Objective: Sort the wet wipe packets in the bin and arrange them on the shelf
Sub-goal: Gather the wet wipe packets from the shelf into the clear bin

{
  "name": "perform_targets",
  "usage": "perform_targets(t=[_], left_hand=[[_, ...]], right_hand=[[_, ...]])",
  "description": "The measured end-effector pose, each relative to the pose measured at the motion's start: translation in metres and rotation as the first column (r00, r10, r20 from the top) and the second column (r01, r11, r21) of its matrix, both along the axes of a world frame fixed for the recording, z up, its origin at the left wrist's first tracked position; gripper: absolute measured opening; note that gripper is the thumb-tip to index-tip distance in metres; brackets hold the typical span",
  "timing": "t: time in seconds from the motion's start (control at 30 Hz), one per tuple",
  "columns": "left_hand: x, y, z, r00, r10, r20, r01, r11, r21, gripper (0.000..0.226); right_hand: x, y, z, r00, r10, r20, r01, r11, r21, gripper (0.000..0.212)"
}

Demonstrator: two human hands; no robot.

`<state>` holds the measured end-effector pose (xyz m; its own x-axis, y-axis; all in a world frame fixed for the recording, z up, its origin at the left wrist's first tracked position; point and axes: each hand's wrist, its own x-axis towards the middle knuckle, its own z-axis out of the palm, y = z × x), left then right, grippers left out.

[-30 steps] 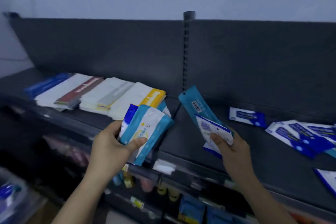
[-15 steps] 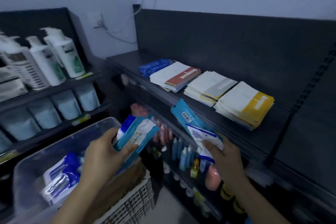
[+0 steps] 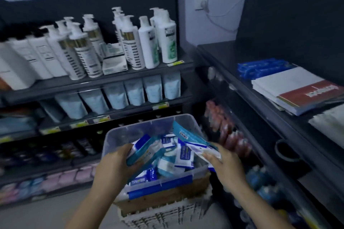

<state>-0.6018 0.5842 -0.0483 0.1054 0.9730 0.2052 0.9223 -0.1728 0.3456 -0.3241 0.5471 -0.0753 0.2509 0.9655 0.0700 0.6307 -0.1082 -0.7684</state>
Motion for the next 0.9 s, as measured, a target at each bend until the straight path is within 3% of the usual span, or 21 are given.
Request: perform_targets(t=[0.13,0.33,0.4,0.5,0.6,0.67,0.73,0.9], left_hand=[[-0.005,0.041,-0.015,0.993,0.050,-0.106,-0.062,0.992,-0.106,0.031],[0.013,0.087,-0.037,0.952,0.004,-0.306,-0.076,0.972,-0.222,0.030],[0.018,0.102,-0.046,0.925,-0.053,-0.376,-0.070,0.950,-0.305,0.030],[0.019,0.124,-0.063,0.925,-0.148,-0.350,0.004,0.926,-0.379,0.037],[0.014,0.139,-0.080,0.872,-0.246,-0.424,0.039,0.897,-0.441,0.062],[0.012,0.144,-0.087,0.838,-0.276,-0.470,0.042,0.892,-0.449,0.067],[0.013,0.147,-0.093,0.838,-0.309,-0.450,0.077,0.883,-0.463,0.063],[0.022,0.147,-0.093,0.823,-0.407,-0.397,0.231,0.877,-0.420,0.053]], right_hand=[[-0.005,0.067,-0.018,0.975,0.157,0.158,-0.141,0.984,-0.108,0.038],[-0.003,0.137,-0.045,0.833,0.382,0.400,-0.306,0.921,-0.243,0.045],[-0.005,0.152,-0.055,0.799,0.419,0.431,-0.334,0.905,-0.263,0.048],[-0.010,0.168,-0.078,0.745,0.511,0.428,-0.416,0.858,-0.301,0.055],[-0.013,0.172,-0.107,0.651,0.670,0.359,-0.508,0.734,-0.450,0.058],[-0.011,0.167,-0.118,0.608,0.727,0.318,-0.512,0.666,-0.543,0.056],[-0.007,0.161,-0.123,0.651,0.705,0.282,-0.501,0.678,-0.539,0.052],[-0.001,0.148,-0.104,0.805,0.535,0.256,-0.407,0.812,-0.418,0.043]])
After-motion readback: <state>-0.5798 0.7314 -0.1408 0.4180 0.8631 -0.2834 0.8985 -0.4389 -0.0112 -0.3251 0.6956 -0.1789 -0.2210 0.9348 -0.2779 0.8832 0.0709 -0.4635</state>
